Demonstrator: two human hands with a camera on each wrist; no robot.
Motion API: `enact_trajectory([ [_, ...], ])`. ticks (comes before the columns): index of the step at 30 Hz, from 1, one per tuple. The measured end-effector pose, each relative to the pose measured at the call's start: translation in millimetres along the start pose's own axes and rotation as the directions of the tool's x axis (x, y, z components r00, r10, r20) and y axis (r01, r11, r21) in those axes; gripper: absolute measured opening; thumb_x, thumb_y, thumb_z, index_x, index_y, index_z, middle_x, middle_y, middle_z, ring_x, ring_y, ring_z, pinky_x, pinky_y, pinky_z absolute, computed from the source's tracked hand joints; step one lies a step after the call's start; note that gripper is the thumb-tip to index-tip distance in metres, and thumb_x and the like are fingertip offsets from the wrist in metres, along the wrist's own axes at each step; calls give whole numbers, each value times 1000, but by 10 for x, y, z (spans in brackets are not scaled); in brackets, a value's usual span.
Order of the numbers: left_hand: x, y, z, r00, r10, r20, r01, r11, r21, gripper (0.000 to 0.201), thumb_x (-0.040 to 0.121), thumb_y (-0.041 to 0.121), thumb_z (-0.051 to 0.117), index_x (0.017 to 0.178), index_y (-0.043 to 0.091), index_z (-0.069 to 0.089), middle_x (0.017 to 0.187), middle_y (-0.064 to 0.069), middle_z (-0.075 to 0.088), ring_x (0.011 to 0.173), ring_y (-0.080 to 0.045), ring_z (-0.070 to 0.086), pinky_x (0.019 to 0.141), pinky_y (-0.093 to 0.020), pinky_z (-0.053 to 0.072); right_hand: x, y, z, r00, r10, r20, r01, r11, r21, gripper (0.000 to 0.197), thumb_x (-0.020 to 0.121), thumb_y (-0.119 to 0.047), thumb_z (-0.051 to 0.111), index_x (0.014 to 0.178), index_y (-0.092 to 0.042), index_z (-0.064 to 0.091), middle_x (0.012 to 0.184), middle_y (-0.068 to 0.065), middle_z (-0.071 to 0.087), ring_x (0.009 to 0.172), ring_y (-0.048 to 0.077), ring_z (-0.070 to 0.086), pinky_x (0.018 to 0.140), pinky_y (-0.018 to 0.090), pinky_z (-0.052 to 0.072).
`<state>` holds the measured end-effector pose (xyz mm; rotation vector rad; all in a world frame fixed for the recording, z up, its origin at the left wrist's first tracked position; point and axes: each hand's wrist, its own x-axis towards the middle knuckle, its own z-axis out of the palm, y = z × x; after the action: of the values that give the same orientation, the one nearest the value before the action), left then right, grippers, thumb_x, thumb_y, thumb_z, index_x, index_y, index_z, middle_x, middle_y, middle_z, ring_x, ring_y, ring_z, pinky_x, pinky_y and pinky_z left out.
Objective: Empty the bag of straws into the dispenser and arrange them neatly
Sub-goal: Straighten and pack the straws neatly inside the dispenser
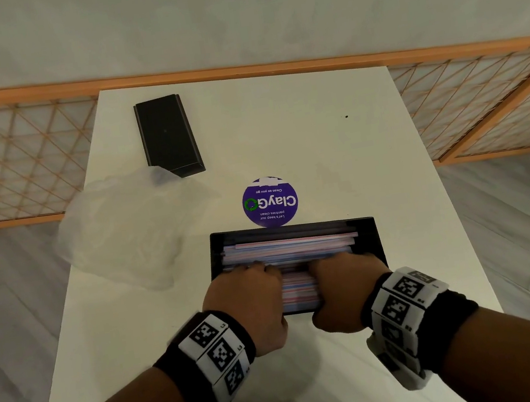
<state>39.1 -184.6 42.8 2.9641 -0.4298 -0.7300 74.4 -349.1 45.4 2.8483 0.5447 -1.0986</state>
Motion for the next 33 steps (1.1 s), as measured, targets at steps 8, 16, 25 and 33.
enact_trajectory([
  [8, 19, 9, 2, 1000, -30, 1, 30, 999, -15, 49, 80, 45, 61, 124, 24, 54, 126, 3, 56, 113, -21, 59, 98, -34, 47, -23, -95, -36, 999, -35, -27, 33, 997, -68, 51, 64, -45, 61, 113, -32, 52, 111, -13, 61, 110, 22, 57, 102, 51, 31],
  [16, 33, 3, 10, 999, -30, 21, 31, 999, -19, 48, 78, 44, 62, 122, 25, 57, 127, 3, 52, 115, -21, 56, 101, -36, 47, -36, -116, -93, 999, -42, 31, 43, 998, -35, 44, 69, -40, 63, 112, -29, 59, 118, -5, 55, 113, 24, 55, 105, 48, 33],
  [25, 11, 4, 43, 1000, 10, -13, -11, 999, -36, 59, 80, 39, 65, 134, 23, 48, 133, 0, 48, 121, -23, 52, 105, -39, 46, -22, -132, -76, 998, -63, 14, 64, 998, -26, 49, 69, -36, 62, 117, -29, 57, 118, -4, 55, 114, 24, 54, 108, 50, 32],
  [33, -1, 9, 20, 999, 1, -39, -4, 997, -78, 45, 81, 37, 63, 124, 24, 58, 122, 4, 62, 113, -21, 61, 100, -31, 49, -38, -143, -63, 997, -81, 4, 81, 996, -42, 36, 72, -32, 62, 108, -27, 60, 100, -8, 66, 100, 21, 63, 107, 44, 37],
])
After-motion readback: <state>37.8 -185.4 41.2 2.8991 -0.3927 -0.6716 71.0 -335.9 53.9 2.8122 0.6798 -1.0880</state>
